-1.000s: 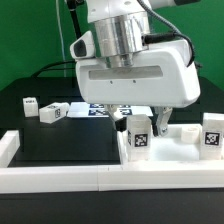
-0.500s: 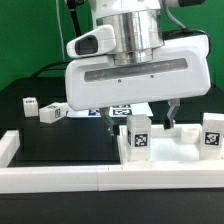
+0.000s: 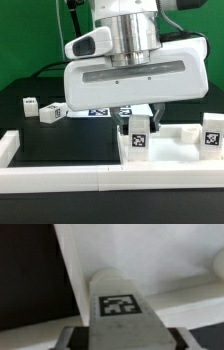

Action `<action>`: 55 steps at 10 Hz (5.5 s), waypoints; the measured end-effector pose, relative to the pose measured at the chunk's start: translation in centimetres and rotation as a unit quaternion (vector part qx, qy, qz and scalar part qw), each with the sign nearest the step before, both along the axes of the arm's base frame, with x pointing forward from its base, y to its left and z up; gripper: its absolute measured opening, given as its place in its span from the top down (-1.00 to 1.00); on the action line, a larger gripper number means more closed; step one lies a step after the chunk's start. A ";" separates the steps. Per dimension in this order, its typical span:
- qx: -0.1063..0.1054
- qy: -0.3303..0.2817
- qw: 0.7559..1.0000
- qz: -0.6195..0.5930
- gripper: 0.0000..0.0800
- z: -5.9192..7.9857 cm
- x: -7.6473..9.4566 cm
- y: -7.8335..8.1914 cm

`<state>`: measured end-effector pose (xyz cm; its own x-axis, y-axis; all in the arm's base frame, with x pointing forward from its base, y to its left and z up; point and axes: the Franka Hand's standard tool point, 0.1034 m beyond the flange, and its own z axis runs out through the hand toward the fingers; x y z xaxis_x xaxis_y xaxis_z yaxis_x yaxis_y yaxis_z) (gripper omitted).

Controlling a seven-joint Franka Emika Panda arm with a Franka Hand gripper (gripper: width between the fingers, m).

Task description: Assemble square table

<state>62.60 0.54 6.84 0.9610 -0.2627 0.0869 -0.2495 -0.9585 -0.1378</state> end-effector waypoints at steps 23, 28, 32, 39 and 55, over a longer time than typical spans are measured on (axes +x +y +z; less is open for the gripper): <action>0.118 0.119 0.656 -0.736 -0.59 -0.2 -0.6 -0.3; 0.139 0.114 0.678 -0.713 -0.62 4.2 -0.8 4.3; 0.136 0.116 0.683 -0.708 -0.62 4.0 -0.9 5.2; 0.117 0.086 0.732 -0.665 -0.62 2.0 -7.7 4.2; 0.089 0.133 0.796 -0.584 -0.62 -3.6 -10.9 4.3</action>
Offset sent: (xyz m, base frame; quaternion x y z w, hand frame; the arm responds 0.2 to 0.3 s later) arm 0.0027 -0.0054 0.0071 -0.0566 0.0186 0.3468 0.9361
